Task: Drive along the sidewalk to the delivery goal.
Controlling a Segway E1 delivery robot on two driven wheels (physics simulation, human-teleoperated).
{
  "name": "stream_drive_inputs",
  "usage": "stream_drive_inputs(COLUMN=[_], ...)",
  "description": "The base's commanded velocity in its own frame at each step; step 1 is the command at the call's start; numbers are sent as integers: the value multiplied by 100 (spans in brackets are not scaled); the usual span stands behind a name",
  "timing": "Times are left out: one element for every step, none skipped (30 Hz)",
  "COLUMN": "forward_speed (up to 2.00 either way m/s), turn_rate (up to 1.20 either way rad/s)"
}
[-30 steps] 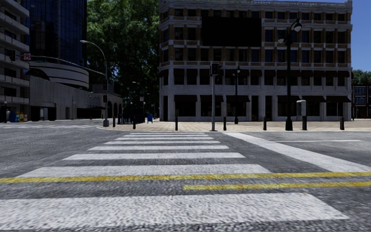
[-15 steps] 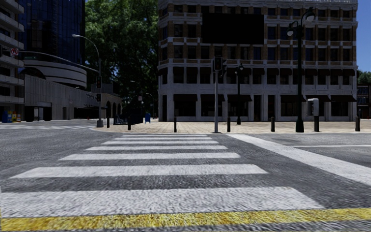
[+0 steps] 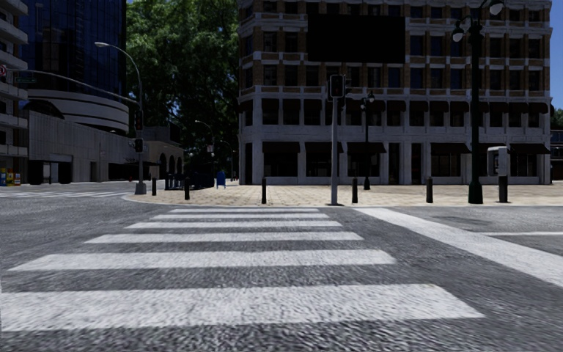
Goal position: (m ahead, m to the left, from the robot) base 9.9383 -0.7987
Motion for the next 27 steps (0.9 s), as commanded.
stream_drive_inputs(forward_speed=[200, 200, 200, 200, 200, 200, 200, 200, 200, 200, 200, 200, 200, 200, 200, 200, 200, 200, 200, 200, 200, 200, 200, 200, 200, 200, 200], turn_rate=[0, 0, 0, 0, 0, 0, 0, 0, -18, -18, -19, -19, -19, -19, -19, -19, -19, -19, -19, -19, -19, -19, -19, -19, -19, -20, -20])
